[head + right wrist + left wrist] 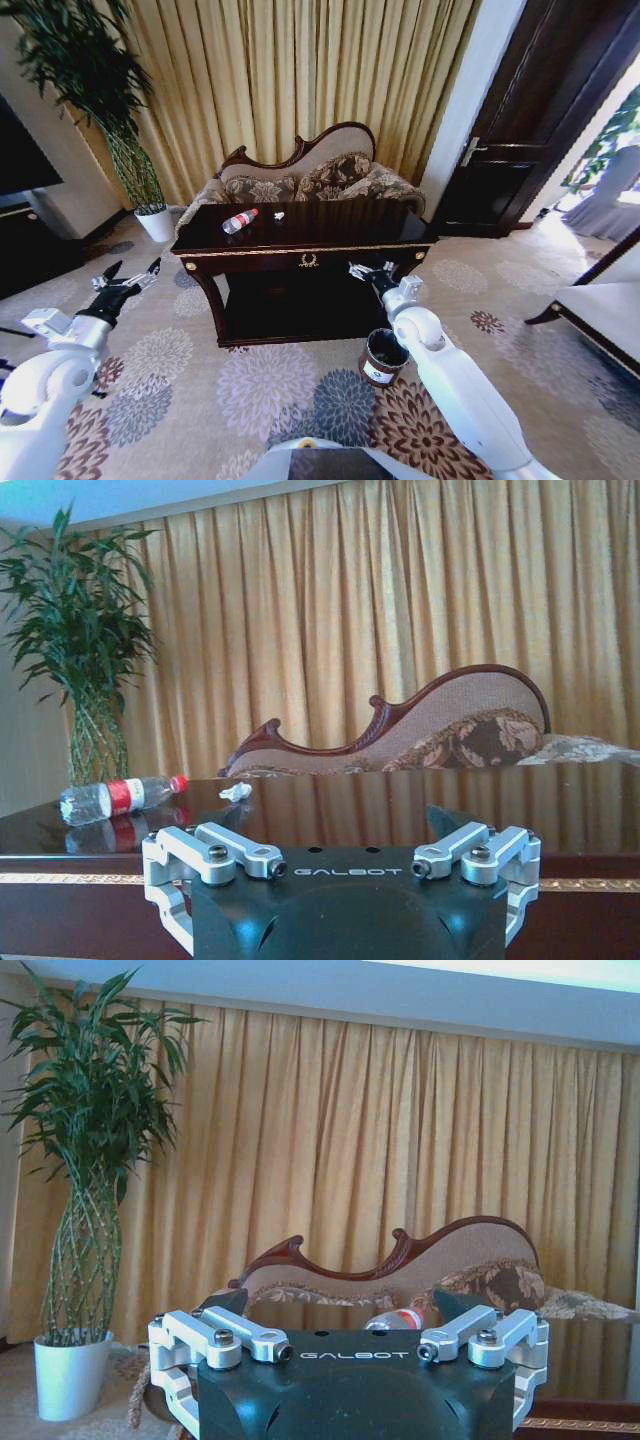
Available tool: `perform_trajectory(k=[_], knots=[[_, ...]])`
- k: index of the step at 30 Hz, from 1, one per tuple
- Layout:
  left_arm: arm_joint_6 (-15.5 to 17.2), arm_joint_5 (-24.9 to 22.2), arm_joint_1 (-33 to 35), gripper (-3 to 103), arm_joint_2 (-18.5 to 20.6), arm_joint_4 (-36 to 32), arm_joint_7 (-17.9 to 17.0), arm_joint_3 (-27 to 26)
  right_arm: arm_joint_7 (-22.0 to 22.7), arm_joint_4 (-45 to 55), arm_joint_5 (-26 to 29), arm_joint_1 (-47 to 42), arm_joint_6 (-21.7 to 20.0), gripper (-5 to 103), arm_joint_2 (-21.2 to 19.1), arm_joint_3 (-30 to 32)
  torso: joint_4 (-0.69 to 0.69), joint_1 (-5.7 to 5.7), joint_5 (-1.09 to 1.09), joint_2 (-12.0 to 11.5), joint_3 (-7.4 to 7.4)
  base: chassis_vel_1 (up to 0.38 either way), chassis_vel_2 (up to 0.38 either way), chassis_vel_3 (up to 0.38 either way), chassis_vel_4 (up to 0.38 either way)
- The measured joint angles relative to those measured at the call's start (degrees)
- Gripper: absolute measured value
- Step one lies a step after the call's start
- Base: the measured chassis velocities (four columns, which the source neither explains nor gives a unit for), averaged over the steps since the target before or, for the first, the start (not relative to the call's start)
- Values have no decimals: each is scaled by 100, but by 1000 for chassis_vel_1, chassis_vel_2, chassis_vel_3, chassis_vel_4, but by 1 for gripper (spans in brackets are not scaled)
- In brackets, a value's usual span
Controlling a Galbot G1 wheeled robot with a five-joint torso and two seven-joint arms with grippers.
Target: Move to the front of the table and place the trash on the table into the trash bin.
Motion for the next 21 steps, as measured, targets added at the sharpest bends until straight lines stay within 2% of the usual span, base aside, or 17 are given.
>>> perform_trajectory(k=[14,21], knots=[[16,6,38,100,6,-79,-32,-7,84,-140,-245,29,16,100,25,-22,1,-1,1,0,0,-3,4,3,-3],[45,-10,15,100,47,-84,-47,6,107,-217,-361,37,15,100,-6,55,-1,-2,0,1,0,-122,128,121,-130]])
